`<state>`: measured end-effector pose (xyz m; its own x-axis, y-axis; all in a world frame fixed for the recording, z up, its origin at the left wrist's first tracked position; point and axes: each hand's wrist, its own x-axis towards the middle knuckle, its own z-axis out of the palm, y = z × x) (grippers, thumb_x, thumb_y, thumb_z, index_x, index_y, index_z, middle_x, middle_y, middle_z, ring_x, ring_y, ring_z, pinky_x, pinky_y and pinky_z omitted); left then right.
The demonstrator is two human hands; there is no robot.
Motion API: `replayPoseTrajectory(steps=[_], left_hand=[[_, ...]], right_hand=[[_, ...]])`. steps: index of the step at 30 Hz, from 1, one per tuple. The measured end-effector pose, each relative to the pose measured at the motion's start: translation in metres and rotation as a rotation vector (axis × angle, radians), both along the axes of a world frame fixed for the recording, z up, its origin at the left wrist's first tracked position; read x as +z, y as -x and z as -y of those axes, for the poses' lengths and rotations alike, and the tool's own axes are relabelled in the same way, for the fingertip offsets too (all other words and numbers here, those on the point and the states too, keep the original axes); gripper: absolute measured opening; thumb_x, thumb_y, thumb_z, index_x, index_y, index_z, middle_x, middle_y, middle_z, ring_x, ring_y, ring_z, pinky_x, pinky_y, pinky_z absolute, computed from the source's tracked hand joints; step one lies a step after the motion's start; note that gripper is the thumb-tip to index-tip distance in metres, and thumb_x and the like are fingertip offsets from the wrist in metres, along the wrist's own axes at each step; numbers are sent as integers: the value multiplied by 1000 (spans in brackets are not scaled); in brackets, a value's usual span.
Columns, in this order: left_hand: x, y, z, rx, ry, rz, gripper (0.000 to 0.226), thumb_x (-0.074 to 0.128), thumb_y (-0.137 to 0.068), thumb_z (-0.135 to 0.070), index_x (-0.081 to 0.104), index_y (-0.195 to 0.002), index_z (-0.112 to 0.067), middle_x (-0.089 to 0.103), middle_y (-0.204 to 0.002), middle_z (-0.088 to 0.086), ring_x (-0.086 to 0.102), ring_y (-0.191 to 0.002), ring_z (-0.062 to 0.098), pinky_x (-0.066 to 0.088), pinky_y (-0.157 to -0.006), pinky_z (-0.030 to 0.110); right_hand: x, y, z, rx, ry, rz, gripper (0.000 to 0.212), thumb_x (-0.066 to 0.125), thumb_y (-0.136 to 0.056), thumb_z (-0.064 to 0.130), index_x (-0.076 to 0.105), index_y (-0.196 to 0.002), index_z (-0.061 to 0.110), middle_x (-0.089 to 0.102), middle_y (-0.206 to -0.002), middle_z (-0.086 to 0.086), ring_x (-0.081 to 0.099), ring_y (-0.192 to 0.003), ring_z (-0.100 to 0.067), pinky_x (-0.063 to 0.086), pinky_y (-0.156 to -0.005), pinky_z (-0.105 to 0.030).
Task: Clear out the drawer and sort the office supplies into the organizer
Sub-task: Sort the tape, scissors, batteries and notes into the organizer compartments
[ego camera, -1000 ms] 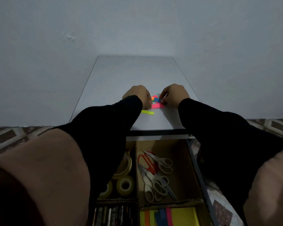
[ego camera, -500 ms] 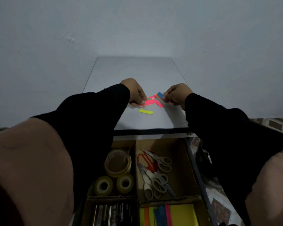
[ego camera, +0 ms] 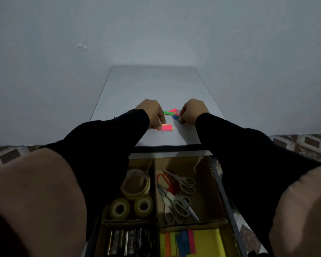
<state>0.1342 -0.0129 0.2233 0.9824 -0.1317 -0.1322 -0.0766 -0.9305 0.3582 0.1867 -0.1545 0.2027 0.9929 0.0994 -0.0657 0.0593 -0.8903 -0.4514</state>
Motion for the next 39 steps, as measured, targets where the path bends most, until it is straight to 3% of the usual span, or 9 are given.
replayPoseTrajectory(steps=[4, 8, 16, 21, 27, 32, 34, 36, 39], left_hand=[[-4, 1, 0, 11, -14, 47, 25, 70, -81, -10, 70, -106, -10, 67, -111, 6, 59, -103, 19, 42, -83, 22], [-7, 1, 1, -2, -23, 82, 20, 68, -82, -8, 71, -102, -10, 68, -108, 6, 60, -102, 18, 42, -82, 21], [-10, 11, -1, 8, -36, 144, 24, 65, -86, -11, 70, -109, -10, 67, -112, 6, 60, -104, 19, 41, -83, 23], [-12, 19, 0, 19, -64, 166, 21, 64, -87, -15, 71, -107, -10, 68, -110, 6, 60, -102, 20, 42, -86, 24], [-6, 32, 4, 48, -46, 173, 19, 64, -87, -13, 73, -103, -11, 70, -106, 7, 62, -98, 21, 47, -89, 26], [9, 59, 3, 95, 76, 160, 19, 67, -84, -10, 72, -102, -5, 71, -100, 10, 65, -93, 21, 48, -86, 24], [9, 73, 4, 128, 147, 154, 19, 70, -81, -8, 74, -99, -4, 72, -95, 11, 66, -86, 21, 50, -82, 24], [5, 90, 4, 151, 194, 143, 18, 71, -79, -6, 75, -96, -6, 72, -90, 10, 61, -71, 13, 47, -74, 21], [-6, 117, 10, 169, 268, 105, 16, 73, -77, -6, 75, -93, -8, 68, -80, 3, 53, -61, 3, 43, -59, 12]], right_hand=[[3, 2, -5, 26, 79, 17, 29, 64, -84, 15, 64, -110, 2, 64, -110, -14, 60, -102, -26, 38, -68, -24], [4, 3, -4, 49, 145, -7, 29, 66, -82, 14, 65, -109, 2, 66, -107, -14, 61, -94, -24, 39, -56, -24], [5, 15, 2, 130, 119, 121, 23, 66, -83, 12, 63, -104, 3, 62, -111, -14, 56, -106, -29, 42, -78, -27], [6, 33, 11, 135, 76, 221, 13, 63, -83, 6, 61, -96, 5, 64, -103, -15, 58, -95, -30, 38, -69, -26], [10, 52, 22, 141, 76, 192, 12, 60, -86, 8, 66, -95, 3, 65, -104, -14, 59, -97, -28, 42, -77, -27], [21, 74, 37, 73, -120, 114, 5, 66, -81, 3, 65, -76, 5, 64, -77, -9, 58, -54, -10, 55, -67, -27], [23, 90, 45, 22, -243, 35, 21, 69, -78, -1, 59, -64, 11, 60, -67, -3, 54, -43, -4, 53, -49, -18], [23, 108, 55, -12, -328, -29, 22, 70, -77, -1, 59, -63, 11, 59, -65, -2, 56, -49, -10, 45, -37, -15], [15, 132, 69, -46, -419, -89, 24, 72, -74, -3, 60, -59, 11, 61, -57, -1, 55, -50, -13, 47, -45, -18]])
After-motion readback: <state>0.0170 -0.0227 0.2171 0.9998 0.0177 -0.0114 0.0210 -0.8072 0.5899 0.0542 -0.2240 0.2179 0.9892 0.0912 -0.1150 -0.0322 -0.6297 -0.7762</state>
